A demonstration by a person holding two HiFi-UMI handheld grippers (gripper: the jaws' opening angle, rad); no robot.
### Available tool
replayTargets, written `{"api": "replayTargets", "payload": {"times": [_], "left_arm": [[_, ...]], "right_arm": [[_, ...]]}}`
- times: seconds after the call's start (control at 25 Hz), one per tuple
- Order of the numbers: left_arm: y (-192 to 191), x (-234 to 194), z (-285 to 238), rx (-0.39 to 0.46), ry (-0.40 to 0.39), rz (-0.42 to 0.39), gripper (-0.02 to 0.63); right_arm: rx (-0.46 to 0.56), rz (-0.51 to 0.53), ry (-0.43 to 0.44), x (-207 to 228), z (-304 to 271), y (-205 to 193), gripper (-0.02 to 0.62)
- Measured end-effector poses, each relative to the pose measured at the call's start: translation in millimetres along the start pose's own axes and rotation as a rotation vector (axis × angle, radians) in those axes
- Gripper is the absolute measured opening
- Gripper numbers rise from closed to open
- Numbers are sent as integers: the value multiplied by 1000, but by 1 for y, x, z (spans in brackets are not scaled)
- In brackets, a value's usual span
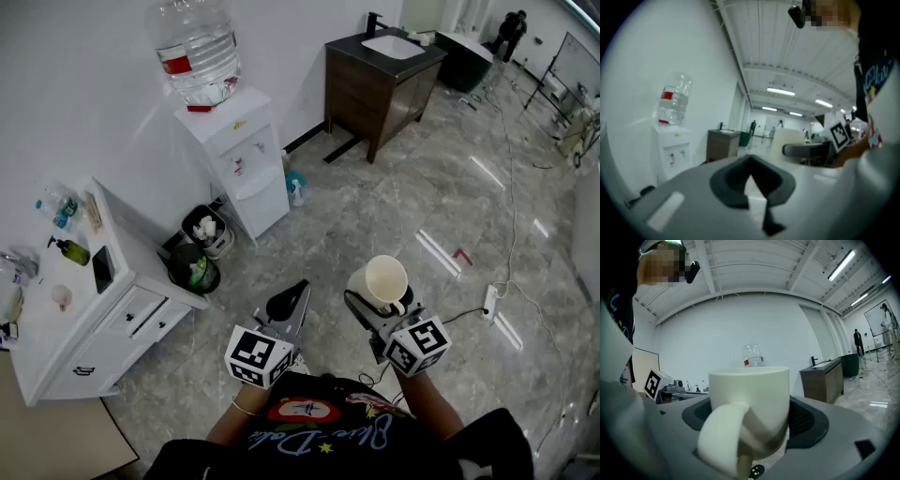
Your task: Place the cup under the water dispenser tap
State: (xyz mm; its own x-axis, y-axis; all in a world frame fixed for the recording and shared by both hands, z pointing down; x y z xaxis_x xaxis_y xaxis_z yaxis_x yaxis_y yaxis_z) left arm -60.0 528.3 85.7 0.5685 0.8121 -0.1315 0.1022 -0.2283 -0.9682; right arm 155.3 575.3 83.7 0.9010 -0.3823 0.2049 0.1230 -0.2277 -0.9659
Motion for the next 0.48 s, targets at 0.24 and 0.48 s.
{"api": "replayTargets", "payload": {"times": [0.24, 0.48], "left_arm": [[8, -135, -55, -15, 45, -5, -12], [25, -270, -109, 38, 135, -47, -12]], "right_arm": [[-3, 1, 9, 32, -157, 12, 416], [-43, 104, 70, 75, -337, 25, 414]]}}
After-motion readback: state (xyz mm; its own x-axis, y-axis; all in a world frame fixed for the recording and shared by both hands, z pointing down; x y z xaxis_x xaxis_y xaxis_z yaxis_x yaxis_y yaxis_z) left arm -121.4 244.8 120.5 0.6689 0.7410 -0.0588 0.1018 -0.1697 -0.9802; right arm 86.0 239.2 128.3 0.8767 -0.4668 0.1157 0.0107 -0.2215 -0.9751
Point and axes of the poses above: the fingertips, and each gripper's own axes: z backward along the fingers, x to its right, y out of its top, the point moved 9 cm from there along z, backward along the fingers, and after that the axes turned 3 degrees about -x, right-handed, at the moved point
